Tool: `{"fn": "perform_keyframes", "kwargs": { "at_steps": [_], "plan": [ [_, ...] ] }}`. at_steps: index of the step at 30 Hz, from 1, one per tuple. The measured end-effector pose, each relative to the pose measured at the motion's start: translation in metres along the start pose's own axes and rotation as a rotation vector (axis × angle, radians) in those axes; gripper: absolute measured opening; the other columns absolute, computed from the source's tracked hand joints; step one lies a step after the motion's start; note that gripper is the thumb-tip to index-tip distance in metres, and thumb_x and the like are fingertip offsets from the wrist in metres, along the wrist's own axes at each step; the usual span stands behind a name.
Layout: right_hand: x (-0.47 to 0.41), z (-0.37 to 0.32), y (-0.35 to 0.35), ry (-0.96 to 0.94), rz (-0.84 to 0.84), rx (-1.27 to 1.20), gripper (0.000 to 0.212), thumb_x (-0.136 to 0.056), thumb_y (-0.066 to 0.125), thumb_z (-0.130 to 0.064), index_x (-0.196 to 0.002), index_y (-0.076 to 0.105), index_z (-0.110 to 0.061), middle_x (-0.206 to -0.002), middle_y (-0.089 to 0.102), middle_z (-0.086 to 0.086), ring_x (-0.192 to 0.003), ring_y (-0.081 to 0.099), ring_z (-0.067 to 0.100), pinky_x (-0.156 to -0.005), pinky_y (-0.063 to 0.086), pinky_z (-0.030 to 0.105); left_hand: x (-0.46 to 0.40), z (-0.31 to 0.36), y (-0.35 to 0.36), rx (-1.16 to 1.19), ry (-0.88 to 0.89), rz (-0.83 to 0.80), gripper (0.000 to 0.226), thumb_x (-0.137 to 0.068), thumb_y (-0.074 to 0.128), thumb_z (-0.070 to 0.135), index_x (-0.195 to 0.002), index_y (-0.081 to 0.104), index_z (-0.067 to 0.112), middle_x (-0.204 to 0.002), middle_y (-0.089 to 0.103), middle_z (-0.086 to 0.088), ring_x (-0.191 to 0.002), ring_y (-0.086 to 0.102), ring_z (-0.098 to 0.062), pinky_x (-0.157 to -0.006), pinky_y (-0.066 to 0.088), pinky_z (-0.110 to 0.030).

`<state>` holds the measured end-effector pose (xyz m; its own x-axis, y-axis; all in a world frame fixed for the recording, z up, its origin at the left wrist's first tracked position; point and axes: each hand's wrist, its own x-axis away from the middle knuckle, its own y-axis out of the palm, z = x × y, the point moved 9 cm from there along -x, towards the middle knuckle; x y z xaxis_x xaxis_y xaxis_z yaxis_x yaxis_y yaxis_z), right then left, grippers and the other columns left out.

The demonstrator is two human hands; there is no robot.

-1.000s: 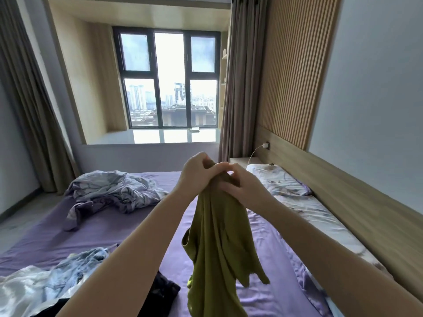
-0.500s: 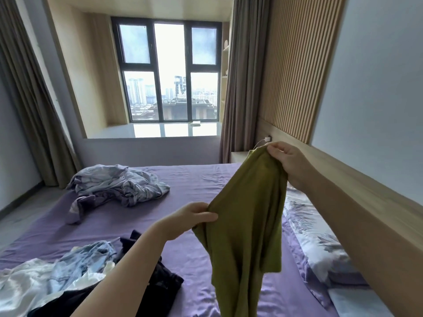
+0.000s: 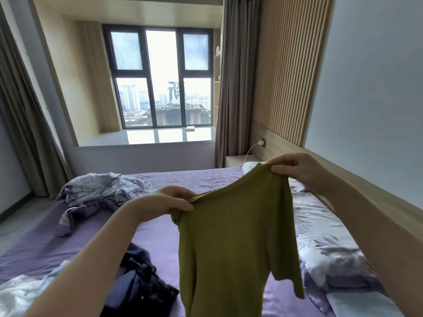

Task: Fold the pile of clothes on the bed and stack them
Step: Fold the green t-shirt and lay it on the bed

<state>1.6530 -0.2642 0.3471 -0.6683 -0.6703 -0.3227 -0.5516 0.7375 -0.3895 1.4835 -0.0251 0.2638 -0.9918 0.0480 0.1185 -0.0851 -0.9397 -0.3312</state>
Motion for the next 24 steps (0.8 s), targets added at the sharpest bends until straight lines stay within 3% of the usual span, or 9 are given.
{"fn": "perform_keyframes", "kwargs": {
  "at_steps": [4,8,10,13,16,20,22,24],
  "plan": [
    [0.001,-0.004,-0.006,-0.032,-0.042,0.031,0.023,-0.090,0.059,-0.007,-0.108,0.069,-0.019,-0.098,0.073,-0.005,-0.094,0.067,0.009,-0.075,0.053,0.016,0.006,0.014,-0.016,0.054,0.074,-0.052,0.048,-0.077,0.078,0.031,-0.121,0.066,0.015,-0.111,0.065,-0.012,-0.094,0.059,-0.022,-0.075,0.052,-0.028],
    [-0.002,-0.011,-0.004,-0.063,-0.095,0.141,0.026,-0.094,0.053,-0.007,-0.114,0.066,-0.018,-0.105,0.070,-0.002,-0.098,0.066,0.008,-0.081,0.054,0.017,0.016,0.022,-0.025,0.129,0.104,-0.115,0.042,-0.083,0.072,0.011,-0.124,0.064,0.010,-0.124,0.064,-0.013,-0.108,0.063,-0.019,-0.087,0.051,-0.023],
    [-0.004,-0.014,-0.005,-0.074,-0.085,0.134,0.025,-0.096,0.050,-0.005,-0.111,0.067,-0.017,-0.103,0.069,0.001,-0.095,0.065,0.007,-0.078,0.053,0.016,0.016,0.020,-0.035,0.131,0.058,-0.023,0.033,-0.083,0.068,0.003,-0.115,0.069,0.007,-0.116,0.068,-0.016,-0.100,0.067,-0.018,-0.083,0.053,-0.023],
    [-0.007,-0.012,-0.002,-0.064,-0.070,0.030,0.025,-0.096,0.048,-0.003,-0.106,0.069,-0.014,-0.100,0.067,0.004,-0.093,0.066,0.010,-0.074,0.054,0.018,0.017,0.019,-0.063,-0.055,0.014,0.325,0.012,-0.086,0.066,0.005,-0.093,0.074,0.011,-0.089,0.072,-0.007,-0.080,0.066,-0.016,-0.072,0.057,-0.025],
    [-0.012,-0.005,0.006,-0.016,-0.055,-0.046,0.028,-0.097,0.047,-0.005,-0.099,0.071,-0.019,-0.092,0.069,-0.003,-0.086,0.066,0.005,-0.068,0.053,0.016,0.021,0.024,-0.077,-0.134,0.036,0.539,0.013,-0.094,0.059,0.013,-0.087,0.068,0.019,-0.074,0.063,0.001,-0.068,0.055,-0.012,-0.060,0.049,-0.019],
    [-0.016,0.002,0.012,0.057,0.055,-0.085,0.032,-0.097,0.046,-0.007,-0.093,0.071,-0.026,-0.091,0.069,-0.006,-0.087,0.063,0.008,-0.068,0.048,0.014,0.021,0.037,-0.069,-0.370,0.050,0.642,0.014,-0.098,0.051,0.023,-0.091,0.062,0.026,-0.085,0.063,0.003,-0.073,0.054,-0.009,-0.062,0.042,-0.019],
    [-0.018,-0.005,0.021,0.058,0.107,-0.035,0.032,-0.098,0.044,-0.011,-0.093,0.070,-0.028,-0.092,0.067,-0.009,-0.089,0.060,0.007,-0.067,0.044,0.013,0.015,0.045,-0.059,-0.202,0.083,0.677,0.010,-0.097,0.054,0.027,-0.092,0.064,0.025,-0.090,0.064,0.001,-0.078,0.058,-0.010,-0.065,0.044,-0.020],
    [-0.017,-0.022,0.045,0.008,0.092,0.030,0.019,-0.098,0.049,-0.027,-0.101,0.068,-0.027,-0.091,0.065,-0.015,-0.090,0.060,0.004,-0.068,0.042,0.010,0.003,0.055,-0.043,0.007,0.099,0.666,0.007,-0.094,0.059,0.029,-0.094,0.064,0.024,-0.096,0.063,-0.003,-0.083,0.060,-0.014,-0.067,0.048,-0.022]
  ]
}}
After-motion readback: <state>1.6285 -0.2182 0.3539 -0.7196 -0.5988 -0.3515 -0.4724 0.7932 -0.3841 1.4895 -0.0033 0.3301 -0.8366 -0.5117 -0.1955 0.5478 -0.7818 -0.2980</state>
